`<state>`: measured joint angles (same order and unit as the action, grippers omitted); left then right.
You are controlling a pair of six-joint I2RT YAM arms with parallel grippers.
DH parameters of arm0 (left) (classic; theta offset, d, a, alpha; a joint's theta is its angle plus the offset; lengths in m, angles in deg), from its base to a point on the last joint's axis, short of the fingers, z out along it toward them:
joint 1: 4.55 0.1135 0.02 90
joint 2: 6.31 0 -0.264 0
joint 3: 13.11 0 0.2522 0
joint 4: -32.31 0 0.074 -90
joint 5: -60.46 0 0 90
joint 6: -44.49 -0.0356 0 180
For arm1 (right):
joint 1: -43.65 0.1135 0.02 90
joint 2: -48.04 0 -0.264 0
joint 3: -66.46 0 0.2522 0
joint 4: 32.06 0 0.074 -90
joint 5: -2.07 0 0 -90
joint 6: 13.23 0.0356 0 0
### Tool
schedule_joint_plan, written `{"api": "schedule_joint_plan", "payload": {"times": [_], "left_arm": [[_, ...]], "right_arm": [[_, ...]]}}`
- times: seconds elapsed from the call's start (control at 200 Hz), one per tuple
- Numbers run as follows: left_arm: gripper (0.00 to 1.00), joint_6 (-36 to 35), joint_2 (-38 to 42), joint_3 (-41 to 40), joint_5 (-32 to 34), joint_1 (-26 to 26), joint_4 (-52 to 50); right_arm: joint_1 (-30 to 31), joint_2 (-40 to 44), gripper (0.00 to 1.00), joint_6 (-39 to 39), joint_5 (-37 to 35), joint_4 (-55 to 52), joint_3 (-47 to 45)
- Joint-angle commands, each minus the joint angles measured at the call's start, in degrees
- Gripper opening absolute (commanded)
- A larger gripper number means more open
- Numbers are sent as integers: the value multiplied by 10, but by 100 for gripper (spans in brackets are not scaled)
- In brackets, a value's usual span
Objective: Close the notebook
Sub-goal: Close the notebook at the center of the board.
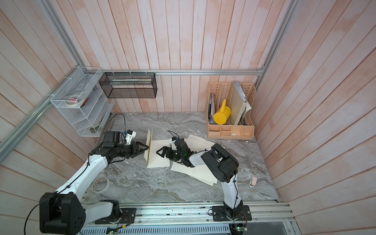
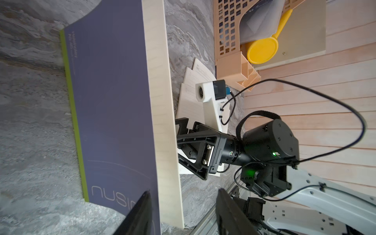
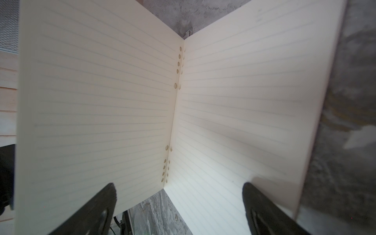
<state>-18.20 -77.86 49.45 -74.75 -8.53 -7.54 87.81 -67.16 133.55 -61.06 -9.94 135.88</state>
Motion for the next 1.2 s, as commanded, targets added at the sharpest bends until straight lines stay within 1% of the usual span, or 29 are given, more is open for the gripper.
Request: {"api": "schedule_joint_plan", "payload": {"times": [0.0,0.155,0.305,0.65,0.715,0.81,0.96,1.06,1.195], "left_arm": [[54,29,-13,-22,-39,-3,90],[55,48,-13,-37,-60,-3,144],[55,66,-14,-53,-67,-4,184],[55,73,-26,-90,-67,-6,221],[55,68,-33,-97,-49,-7,215],[55,49,-46,-88,1,-9,165],[55,27,-66,-64,80,-7,90],[55,20,-87,-53,93,-1,70],[55,21,-112,-54,85,13,76]], "right_arm": [[4,14,98,-3,-11,-12,-4],[3,37,98,-11,-20,-28,1],[-1,68,98,-23,-34,-50,-1],[-7,153,98,-74,-91,-135,6],[-7,162,98,-79,-94,-137,7],[-7,165,98,-78,-86,-121,9],[-3,137,98,-67,-56,-99,21],[0,109,98,-57,-47,-95,26],[2,77,98,-44,-35,-77,19]]}}
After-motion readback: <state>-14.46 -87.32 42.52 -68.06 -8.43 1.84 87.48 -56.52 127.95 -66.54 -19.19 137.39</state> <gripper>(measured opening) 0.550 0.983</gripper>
